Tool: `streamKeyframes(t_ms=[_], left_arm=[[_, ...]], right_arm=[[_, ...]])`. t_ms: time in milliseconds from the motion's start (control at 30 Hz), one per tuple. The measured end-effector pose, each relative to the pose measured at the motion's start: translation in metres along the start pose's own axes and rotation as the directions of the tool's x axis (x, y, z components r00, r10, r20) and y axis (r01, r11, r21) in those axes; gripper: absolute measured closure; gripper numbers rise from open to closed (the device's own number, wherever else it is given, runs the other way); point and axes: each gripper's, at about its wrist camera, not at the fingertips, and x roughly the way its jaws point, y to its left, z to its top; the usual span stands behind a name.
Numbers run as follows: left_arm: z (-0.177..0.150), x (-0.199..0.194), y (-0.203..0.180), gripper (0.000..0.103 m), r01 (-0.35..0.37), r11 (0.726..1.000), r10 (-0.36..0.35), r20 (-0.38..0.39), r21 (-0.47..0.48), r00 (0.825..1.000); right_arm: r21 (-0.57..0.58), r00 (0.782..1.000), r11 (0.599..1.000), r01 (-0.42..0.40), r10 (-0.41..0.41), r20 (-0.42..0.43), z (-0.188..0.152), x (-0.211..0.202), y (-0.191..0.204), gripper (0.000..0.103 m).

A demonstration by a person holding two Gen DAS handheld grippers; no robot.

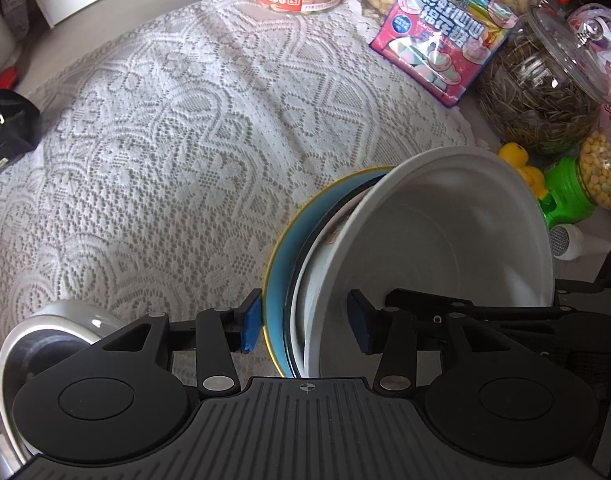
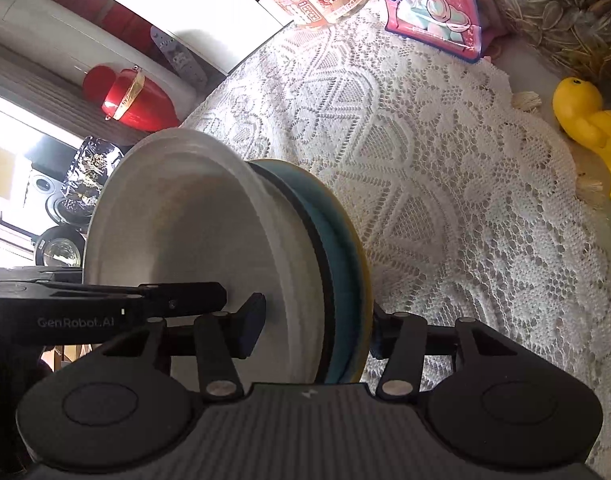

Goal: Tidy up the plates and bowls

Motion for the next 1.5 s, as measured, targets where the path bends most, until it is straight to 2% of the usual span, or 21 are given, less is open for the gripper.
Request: streamKeyframes(t_ms=[233,333,467,533,700,767,800,1100,1233,1333,1500], left_arm=[[-0.014,-0.006,0.000,0.054,0.024,1.000,-0.024,-0.001,0.000,1.000],[-0.015,-0.006,0.001,0.056,0.026,1.000,-0.026,0.014,0.007,1.000],[-0.014,-0.006,0.008,0.058,0.049,0.999,-0.048,0.029,-0.017,0.998],[-0.015,-0.003,0.009,0.058,0.040,0.999,-0.040,0.021,-0.022,0.999],[-0.015,-0.001,0.009,0.055,0.054,0.998,-0.054,0.017,-0.037,0.998],[-0.014,0.000,0.009,0.054,0.055,0.998,-0.054,0.015,-0.042,0.998],[-0.014,0.001,0.009,0.057,0.044,0.998,-0.044,0.016,-0.038,0.999],[-0.015,0.005,0.006,0.059,0.044,0.998,-0.044,0.004,-0.051,0.999],[-0.025,-0.004,0.000,0.055,0.087,0.995,-0.088,-0.025,-0.053,0.996],[-0.035,-0.006,-0.007,0.054,0.088,0.996,-0.089,-0.046,-0.029,0.995],[-0.054,-0.010,-0.009,0.054,0.133,0.990,-0.136,-0.062,-0.042,0.989]], right_arm=[[-0.030,1.000,1.000,0.006,-0.006,-0.009,-0.012,-0.006,0.005,0.052],[-0.051,1.000,0.999,0.011,-0.011,0.017,-0.011,-0.007,0.006,0.053],[-0.063,0.996,0.996,0.060,-0.056,0.073,-0.012,-0.016,0.010,0.051],[-0.055,0.997,0.998,0.024,-0.020,0.072,-0.012,-0.020,0.008,0.045],[-0.004,0.999,1.000,0.017,-0.017,0.035,-0.011,-0.011,0.004,0.044],[0.036,1.000,0.999,-0.022,0.023,-0.008,-0.011,-0.001,0.002,0.042],[0.049,1.000,0.999,-0.022,0.023,-0.015,-0.010,0.002,0.002,0.042],[0.008,0.999,0.999,0.036,-0.036,-0.036,-0.013,0.001,0.011,0.048],[0.004,0.997,0.998,0.066,-0.066,-0.043,-0.019,-0.008,0.011,0.047],[-0.006,0.996,0.998,0.062,-0.062,-0.064,-0.026,-0.014,0.009,0.047],[-0.050,0.993,0.997,0.052,-0.057,-0.101,-0.045,-0.025,0.006,0.047]])
